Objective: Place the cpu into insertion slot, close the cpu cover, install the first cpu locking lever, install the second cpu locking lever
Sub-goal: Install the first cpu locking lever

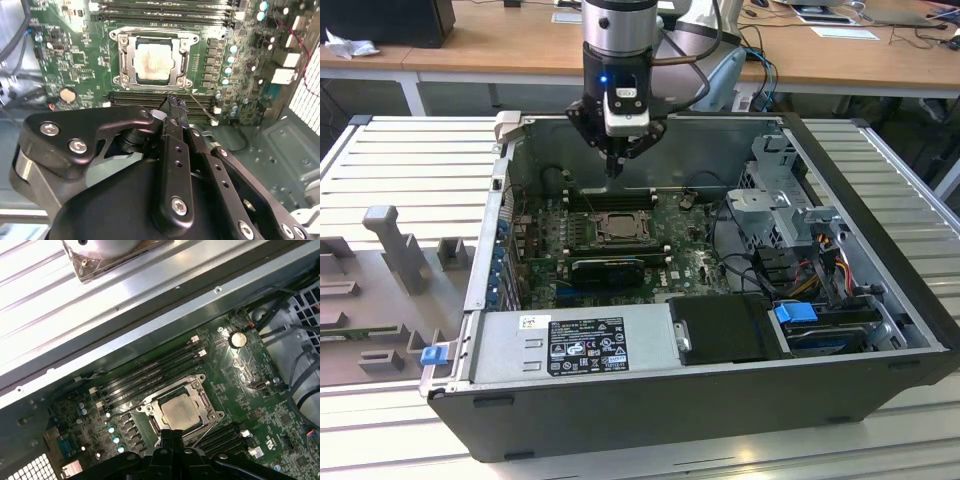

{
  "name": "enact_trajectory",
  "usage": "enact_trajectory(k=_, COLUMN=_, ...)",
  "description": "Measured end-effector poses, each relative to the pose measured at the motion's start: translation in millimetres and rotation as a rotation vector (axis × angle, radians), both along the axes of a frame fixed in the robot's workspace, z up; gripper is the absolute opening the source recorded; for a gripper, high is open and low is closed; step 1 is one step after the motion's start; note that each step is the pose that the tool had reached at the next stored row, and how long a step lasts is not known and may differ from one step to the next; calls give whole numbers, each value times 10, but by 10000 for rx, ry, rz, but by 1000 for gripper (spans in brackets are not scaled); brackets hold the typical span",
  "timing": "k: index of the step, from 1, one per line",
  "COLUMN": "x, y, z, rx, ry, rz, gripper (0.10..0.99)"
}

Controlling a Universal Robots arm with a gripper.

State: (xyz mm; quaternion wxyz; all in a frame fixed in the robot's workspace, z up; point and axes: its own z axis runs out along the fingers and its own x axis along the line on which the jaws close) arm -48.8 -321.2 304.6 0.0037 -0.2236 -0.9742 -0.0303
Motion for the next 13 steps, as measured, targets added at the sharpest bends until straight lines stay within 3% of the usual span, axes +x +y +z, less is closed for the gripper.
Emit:
enact_trajectory(k=7, x=0, y=0, z=-1, rx=1, ry=-4, rz=1220, gripper=106)
enact_trajectory(k=13, x=0, y=0, z=-1, rx=1, ry=-5, rz=1771, gripper=106)
